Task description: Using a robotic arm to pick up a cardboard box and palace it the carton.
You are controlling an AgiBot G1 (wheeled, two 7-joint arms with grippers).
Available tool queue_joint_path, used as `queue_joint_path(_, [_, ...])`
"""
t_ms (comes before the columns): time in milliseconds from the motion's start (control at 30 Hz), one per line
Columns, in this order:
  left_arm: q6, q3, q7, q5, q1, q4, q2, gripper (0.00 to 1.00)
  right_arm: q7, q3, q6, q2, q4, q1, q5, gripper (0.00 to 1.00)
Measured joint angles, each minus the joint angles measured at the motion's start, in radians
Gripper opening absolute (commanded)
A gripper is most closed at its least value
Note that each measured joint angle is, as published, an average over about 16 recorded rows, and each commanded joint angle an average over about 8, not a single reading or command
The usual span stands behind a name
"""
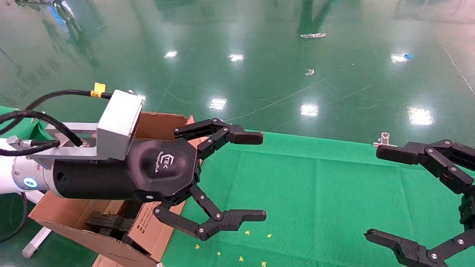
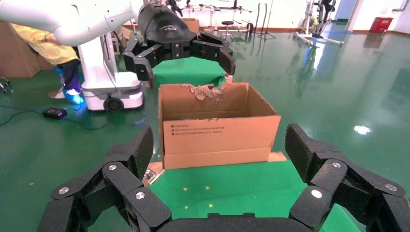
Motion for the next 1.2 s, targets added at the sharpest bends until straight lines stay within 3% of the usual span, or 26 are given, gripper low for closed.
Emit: queue_joint_path(1200, [-0.003,0.006,-0.002,0.006,-0.006,0.007,0.000,1.00,0.000,0.000,0.000,0.000,0.000,0.000,0.000,1.00])
